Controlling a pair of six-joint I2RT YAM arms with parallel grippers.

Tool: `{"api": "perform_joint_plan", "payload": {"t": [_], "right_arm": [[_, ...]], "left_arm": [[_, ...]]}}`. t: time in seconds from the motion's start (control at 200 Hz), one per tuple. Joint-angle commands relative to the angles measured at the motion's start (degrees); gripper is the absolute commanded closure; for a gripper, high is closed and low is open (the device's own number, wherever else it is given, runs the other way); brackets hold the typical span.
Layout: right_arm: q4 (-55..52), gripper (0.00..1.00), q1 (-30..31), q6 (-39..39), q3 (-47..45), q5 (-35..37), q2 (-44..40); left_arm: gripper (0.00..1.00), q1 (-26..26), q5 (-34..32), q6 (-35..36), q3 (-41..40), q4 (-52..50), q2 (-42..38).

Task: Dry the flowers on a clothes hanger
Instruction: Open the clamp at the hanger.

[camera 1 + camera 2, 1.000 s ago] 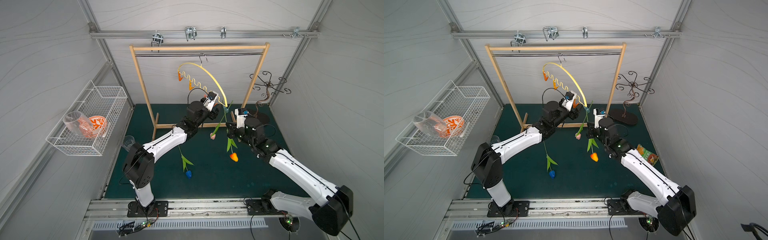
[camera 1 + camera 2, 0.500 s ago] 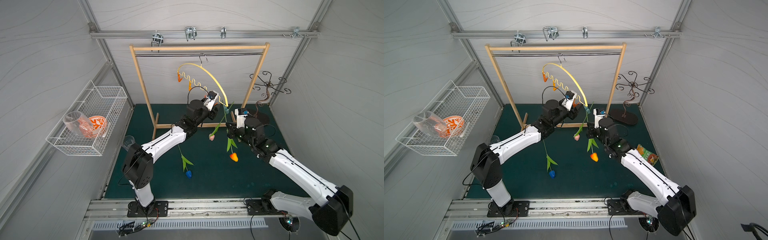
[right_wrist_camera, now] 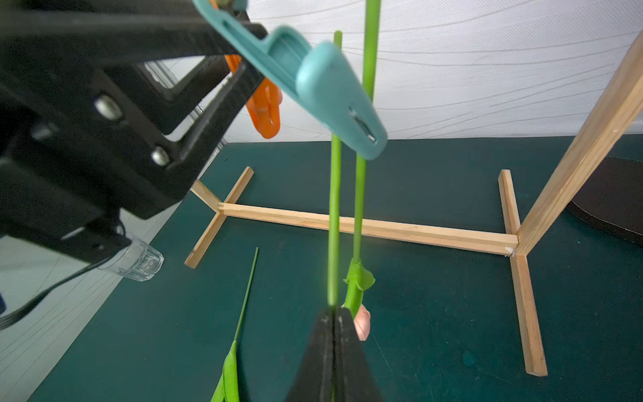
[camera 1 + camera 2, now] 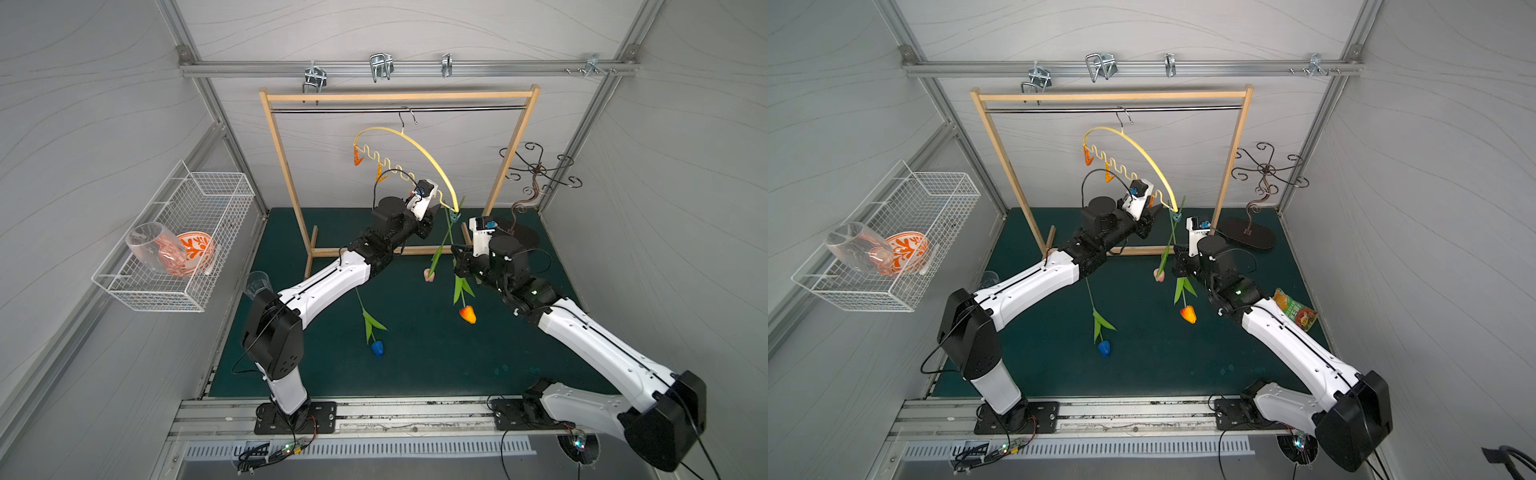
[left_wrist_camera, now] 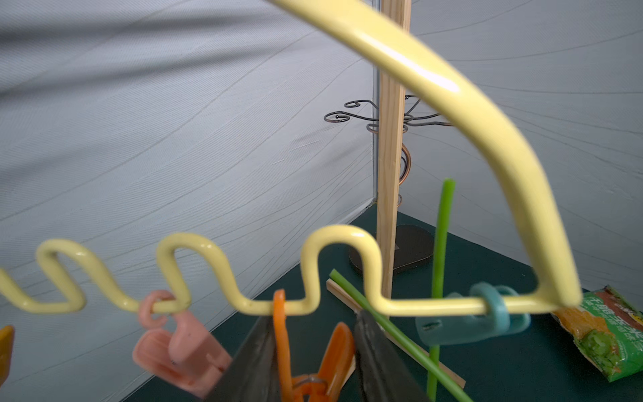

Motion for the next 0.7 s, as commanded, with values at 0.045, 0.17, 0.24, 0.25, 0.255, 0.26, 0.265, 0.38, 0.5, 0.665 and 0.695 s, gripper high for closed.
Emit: {"api": "perform_joint_plan", "payload": {"t": [0.045, 0.17, 0.24, 0.25, 0.255, 0.26, 0.265, 0.38, 0.5, 0.665, 0.695], "right_arm": [[0.51, 1.00, -0.40, 0.46, 0.06, -0.75, -0.20], [0.86, 1.00, -0.36, 0.91, 0.03, -1.38, -0.02], [1.20, 1.00, -0.35, 1.31, -0.03, -1.89, 0.24], [1.32, 1.00, -0.35, 1.40, -0.03, -2.00, 0.28], [1.35, 1.00, -0.35, 1.42, -0.03, -2.01, 0.24], [1.41, 1.00, -0.35, 1.47, -0.03, -2.07, 0.26], [1.49, 1.00, -0.35, 1.54, -0.07, -2.09, 0.32], [3.33, 1.00, -0.30, 3.57, -0.54, -2.78, 1.13], [7.60, 1.00, -0.34, 8.84, -2.13, -2.48, 2.69], [17.63, 1.00, 0.06, 16.89, -4.78, -2.01, 7.35], [18.88, 1.00, 0.23, 17.29, -4.69, -2.16, 8.18]], "left_arm": [[0.64, 0.31, 0.36, 0.20, 2.63, 1.62, -1.88], [0.68, 0.26, 0.25, -0.26, 2.63, 1.67, -2.19], [0.70, 0.25, 0.05, -0.83, 2.64, 1.71, -2.42], [0.70, 0.25, 0.04, -0.95, 2.64, 1.67, -2.48], [0.70, 0.25, 0.03, -0.97, 2.64, 1.70, -2.49], [0.70, 0.25, -0.01, -1.02, 2.63, 1.66, -2.45], [0.70, 0.25, -0.03, -1.09, 2.63, 1.69, -2.43], [0.71, 0.27, -0.89, -2.56, 2.64, 1.62, -2.84], [0.70, 0.34, -1.88, -5.23, 2.66, 1.68, -3.25], [0.71, 0.43, -2.69, -10.29, 2.63, 1.61, -3.63], [0.71, 0.51, -2.55, -11.33, 2.72, 1.55, -3.67]]}}
